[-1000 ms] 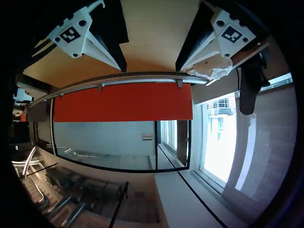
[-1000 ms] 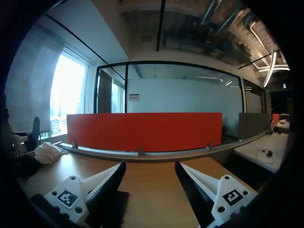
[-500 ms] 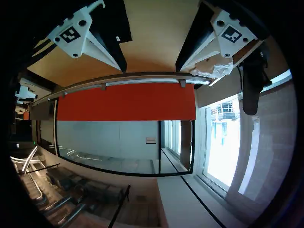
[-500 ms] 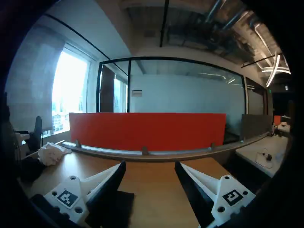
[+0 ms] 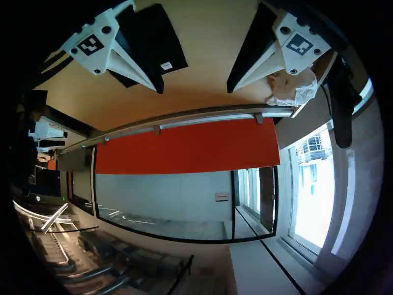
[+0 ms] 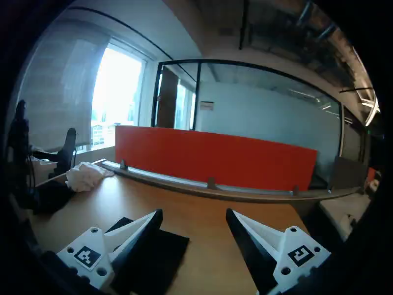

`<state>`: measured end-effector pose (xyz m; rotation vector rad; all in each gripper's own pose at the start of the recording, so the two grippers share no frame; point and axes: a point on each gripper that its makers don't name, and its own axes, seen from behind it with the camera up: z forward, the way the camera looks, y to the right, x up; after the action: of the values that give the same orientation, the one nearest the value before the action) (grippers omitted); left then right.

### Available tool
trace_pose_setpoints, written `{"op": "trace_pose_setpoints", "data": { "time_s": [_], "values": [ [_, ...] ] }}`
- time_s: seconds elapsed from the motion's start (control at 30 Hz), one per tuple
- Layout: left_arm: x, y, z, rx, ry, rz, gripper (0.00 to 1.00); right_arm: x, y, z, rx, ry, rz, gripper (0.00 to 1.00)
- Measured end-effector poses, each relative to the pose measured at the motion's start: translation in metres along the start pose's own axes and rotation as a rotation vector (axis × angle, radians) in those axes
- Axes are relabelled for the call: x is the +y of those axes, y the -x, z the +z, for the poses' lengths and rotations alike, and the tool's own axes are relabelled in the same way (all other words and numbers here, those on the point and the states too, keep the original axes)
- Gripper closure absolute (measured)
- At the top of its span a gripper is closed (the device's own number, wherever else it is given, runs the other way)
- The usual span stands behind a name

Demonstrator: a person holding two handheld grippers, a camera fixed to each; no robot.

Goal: Fold towel

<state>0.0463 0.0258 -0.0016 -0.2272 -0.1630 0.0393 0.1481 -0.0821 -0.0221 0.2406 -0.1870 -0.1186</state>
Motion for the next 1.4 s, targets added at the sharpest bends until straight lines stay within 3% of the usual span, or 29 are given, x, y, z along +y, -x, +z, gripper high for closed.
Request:
{"op": "trace_pose_setpoints", "data": {
  "time_s": [0.5,0.7,1.0,1.4],
  "values": [
    [0.018,0.020,0.002,-0.083,0.100,0.091,0.05,-0.039,0.024,-0.004,-0.124,-0.198,-0.091,0.00],
    [0.030,0.034,0.003,-0.125,0.150,0.128,0.05,-0.043,0.029,-0.005,-0.149,-0.233,-0.118,0.00],
    [0.045,0.055,0.003,-0.177,0.210,0.135,0.05,-0.053,0.048,-0.009,-0.201,-0.298,-0.147,0.00],
    [0.061,0.102,0.006,-0.254,0.253,0.125,0.05,-0.065,0.101,-0.007,-0.298,-0.345,-0.165,0.00]
  ]
}}
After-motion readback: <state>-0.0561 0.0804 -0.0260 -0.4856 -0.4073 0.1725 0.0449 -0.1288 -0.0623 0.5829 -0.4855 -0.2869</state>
